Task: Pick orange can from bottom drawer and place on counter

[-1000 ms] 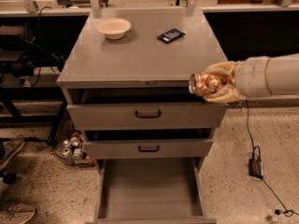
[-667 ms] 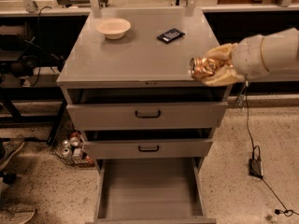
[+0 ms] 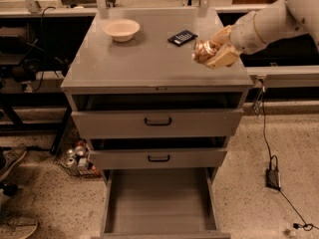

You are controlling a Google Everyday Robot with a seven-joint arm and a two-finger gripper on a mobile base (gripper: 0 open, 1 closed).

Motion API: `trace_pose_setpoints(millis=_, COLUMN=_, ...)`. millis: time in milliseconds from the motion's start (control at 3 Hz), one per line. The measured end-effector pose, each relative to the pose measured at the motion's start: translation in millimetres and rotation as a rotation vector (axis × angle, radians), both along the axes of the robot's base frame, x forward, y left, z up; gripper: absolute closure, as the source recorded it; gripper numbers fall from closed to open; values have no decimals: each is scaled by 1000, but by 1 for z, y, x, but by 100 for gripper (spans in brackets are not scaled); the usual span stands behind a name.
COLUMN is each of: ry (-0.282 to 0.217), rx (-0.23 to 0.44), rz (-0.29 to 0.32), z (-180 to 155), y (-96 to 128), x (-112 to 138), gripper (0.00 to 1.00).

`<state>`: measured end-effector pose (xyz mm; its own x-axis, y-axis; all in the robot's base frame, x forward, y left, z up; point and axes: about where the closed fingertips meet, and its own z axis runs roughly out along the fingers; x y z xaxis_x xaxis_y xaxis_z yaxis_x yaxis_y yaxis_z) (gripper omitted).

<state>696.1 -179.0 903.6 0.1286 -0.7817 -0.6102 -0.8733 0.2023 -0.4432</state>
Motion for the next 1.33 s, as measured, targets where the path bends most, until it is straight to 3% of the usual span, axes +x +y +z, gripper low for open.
trace_pose_setpoints(millis=333, ry=55, rx=11, rz=0, z=0, y=20, x=42, gripper=100)
trace_pose_setpoints(millis=667, ry=84, rx=20, rz=17, z=-4, y=35, x=59, gripper=100)
trace_pose_setpoints(millis=1000, ry=136, rx=12, rz=26, z=-22, y=49, x=70, gripper=83)
trace_pose_setpoints(millis=1333, ry=180, rx=-3, rz=30, z=-41, y=59, x=78, gripper=59)
